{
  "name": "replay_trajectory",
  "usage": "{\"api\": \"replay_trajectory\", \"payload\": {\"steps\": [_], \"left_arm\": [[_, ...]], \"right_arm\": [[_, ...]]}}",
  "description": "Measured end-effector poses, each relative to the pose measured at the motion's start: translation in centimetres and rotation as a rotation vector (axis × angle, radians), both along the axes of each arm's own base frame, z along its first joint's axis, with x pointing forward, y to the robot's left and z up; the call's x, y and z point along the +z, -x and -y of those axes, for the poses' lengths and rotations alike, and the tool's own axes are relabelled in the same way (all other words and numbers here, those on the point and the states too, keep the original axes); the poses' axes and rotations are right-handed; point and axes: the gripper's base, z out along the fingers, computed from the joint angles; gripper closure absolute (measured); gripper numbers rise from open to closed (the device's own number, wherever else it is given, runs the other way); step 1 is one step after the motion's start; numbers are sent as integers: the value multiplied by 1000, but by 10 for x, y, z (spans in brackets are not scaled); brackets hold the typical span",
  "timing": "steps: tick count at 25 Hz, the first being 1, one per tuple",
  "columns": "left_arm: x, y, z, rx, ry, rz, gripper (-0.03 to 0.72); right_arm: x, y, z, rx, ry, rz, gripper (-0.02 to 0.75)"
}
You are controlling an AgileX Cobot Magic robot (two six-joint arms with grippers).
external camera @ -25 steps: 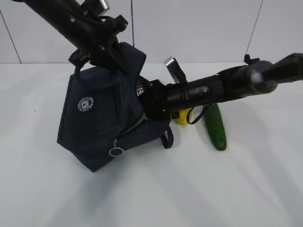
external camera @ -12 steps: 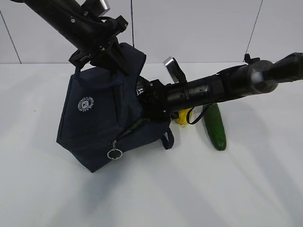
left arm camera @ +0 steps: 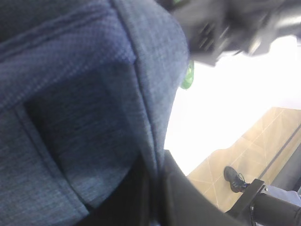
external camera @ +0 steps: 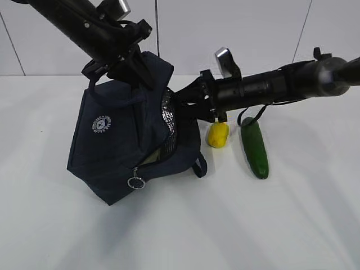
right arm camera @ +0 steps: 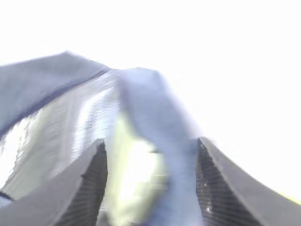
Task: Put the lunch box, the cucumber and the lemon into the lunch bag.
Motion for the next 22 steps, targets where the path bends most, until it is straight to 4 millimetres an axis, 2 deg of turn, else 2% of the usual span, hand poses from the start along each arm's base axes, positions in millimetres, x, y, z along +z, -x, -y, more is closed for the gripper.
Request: {"api": "replay_trajectory", "payload": {"steps": [7,11,17,22], "left_arm": [[0,0,0,-3,0,3,697],[0,0,0,-9,-2,9,697],[0,0,0,-16,-2,15,697],[0,0,0,-20,-2,19,697]], "right_arm": [[33,-27,49,-45,144,27,293],[55,-38,68,-69,275,41,294],[84,-38,86,-110,557,51,295],[88,-34,101,-167,733,-5,295]]}}
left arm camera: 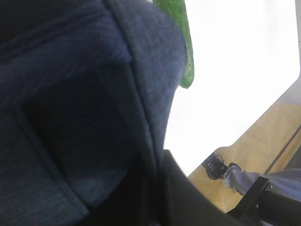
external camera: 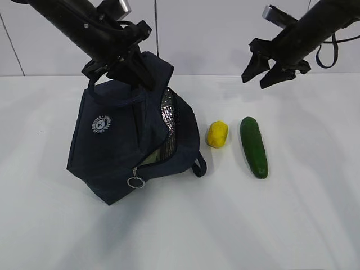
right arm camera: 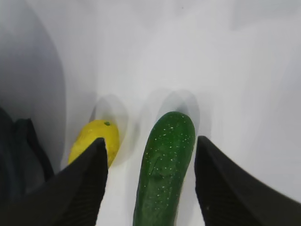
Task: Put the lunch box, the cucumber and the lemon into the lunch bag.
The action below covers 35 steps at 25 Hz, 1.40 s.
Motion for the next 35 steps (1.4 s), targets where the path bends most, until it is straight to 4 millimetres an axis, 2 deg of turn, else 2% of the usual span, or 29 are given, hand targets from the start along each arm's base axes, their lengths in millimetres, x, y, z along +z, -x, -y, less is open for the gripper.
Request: {"api": "replay_trajectory", "payload": {"steps": [5,11,15,19,23,35], "left_arm": [[0,0,0,-2,0,2,697],[0,0,0,-5,0,5,697],[0,0,0,-6,0,5,697],[0,0,0,-8,0,8,697],[0,0,0,-10,0,9,697],[0,0,0,-14,0,13,697]], "right_arm": [[-5,1,2,-51,91,-37,295],[-11,6,-22,-35,169,-63,295],[-35,16,-33,-14,194,-150,295],[-58,26,-32,-12,217,-238,295],[-73,33,-30,-7,247,-290,295],[-76,36,-37,5,255,-299,297]]}}
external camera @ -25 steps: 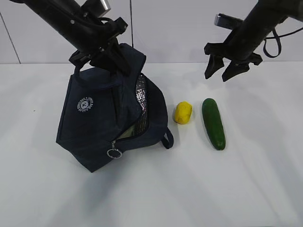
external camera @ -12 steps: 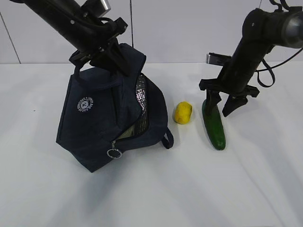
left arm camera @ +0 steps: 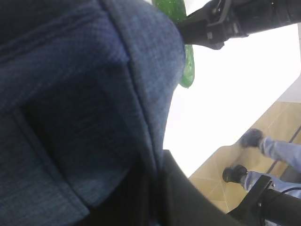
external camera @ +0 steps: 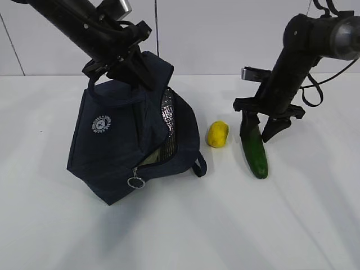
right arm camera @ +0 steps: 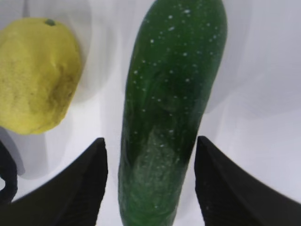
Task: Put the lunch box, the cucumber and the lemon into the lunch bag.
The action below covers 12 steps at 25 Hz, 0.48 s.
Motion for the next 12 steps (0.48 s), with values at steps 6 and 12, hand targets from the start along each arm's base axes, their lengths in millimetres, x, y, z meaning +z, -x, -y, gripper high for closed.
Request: {"api": "replay_trajectory", "payload": {"steps": [6,12], "left_arm": [[0,0,0,0,0,0,697],[0,0,0,-2,2,1,697]], "right_arm": [[-2,0,-2,2,-3,-5,347],[-7,0,-2,-1,-7,-16,417]]}}
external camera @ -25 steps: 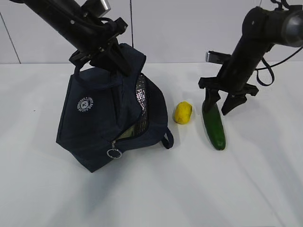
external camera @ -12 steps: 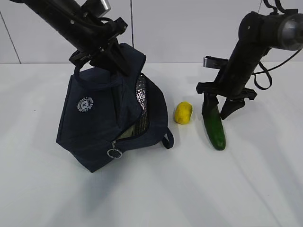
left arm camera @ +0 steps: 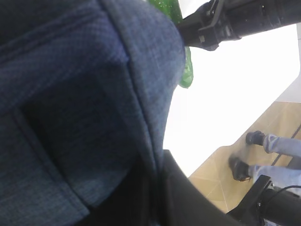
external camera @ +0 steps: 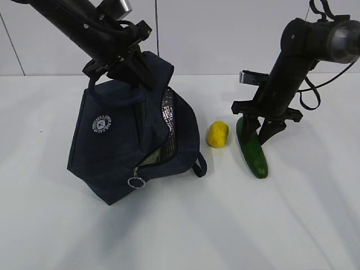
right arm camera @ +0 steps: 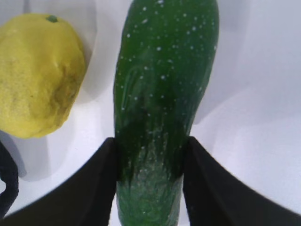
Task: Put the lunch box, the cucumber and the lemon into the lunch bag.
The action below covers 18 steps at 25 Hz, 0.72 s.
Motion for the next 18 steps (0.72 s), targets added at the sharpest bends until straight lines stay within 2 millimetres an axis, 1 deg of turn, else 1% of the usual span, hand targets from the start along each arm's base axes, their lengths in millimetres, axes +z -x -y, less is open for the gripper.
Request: {"api": "replay_trajectory", "payload": {"steps": [6,8,12,16,18], "left_arm": [[0,0,0,-3,2,2,697],[0,0,0,-3,2,2,697],[0,0,0,-8,3,6,697],[1,0,1,-10,10,7,697],[1,0,1,-8,19,4,697]], "right_arm": [[0,0,0,19,0,5,440],[3,-3,0,34,-3,26,441],[22,-14,-2,39,-48,100,441],[49,-19,-8,48,-193,175,441],[60,-19,-14,66,-277,202,441]]}}
